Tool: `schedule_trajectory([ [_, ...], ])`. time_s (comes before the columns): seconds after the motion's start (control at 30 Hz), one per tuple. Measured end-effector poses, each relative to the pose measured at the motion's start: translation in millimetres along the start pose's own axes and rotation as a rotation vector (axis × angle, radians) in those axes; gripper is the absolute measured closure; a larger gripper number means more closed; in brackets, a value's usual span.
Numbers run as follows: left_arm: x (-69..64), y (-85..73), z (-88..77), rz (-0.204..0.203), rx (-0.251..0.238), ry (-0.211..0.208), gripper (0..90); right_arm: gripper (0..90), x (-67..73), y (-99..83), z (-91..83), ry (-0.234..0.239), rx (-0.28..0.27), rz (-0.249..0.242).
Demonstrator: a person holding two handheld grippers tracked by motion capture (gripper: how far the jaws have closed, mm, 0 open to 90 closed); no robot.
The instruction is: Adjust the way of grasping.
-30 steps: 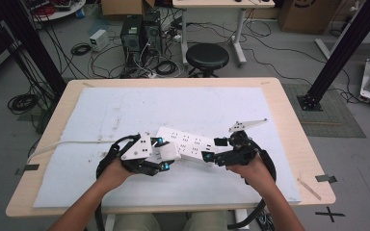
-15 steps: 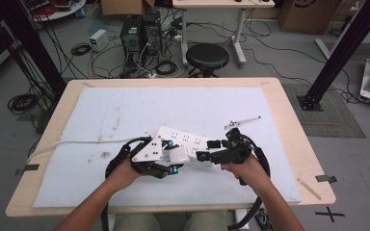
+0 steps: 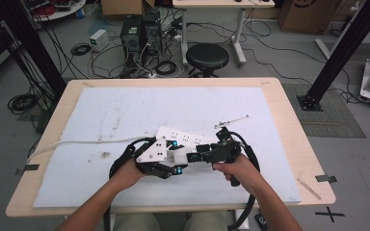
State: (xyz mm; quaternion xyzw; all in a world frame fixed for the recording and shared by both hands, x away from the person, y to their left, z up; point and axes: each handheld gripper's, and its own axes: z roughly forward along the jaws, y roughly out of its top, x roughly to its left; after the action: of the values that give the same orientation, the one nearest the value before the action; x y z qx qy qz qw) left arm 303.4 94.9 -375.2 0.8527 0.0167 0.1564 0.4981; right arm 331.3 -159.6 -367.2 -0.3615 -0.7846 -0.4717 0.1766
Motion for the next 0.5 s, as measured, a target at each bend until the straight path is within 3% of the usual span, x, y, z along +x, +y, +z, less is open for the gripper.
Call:
schedule_trajectory([
  [0.37, -0.8, 1.9, 1.5, 0.011, -0.003, -0.008, 42.5, 16.6, -6.0, 2.5, 13.3, 0.069, 0.038, 0.063],
  [0.5, -1.9, 2.8, 2.9, 0.011, -0.006, -0.013, 42.5, 17.2, -8.6, 3.1, 16.3, 0.071, 0.036, 0.077],
])
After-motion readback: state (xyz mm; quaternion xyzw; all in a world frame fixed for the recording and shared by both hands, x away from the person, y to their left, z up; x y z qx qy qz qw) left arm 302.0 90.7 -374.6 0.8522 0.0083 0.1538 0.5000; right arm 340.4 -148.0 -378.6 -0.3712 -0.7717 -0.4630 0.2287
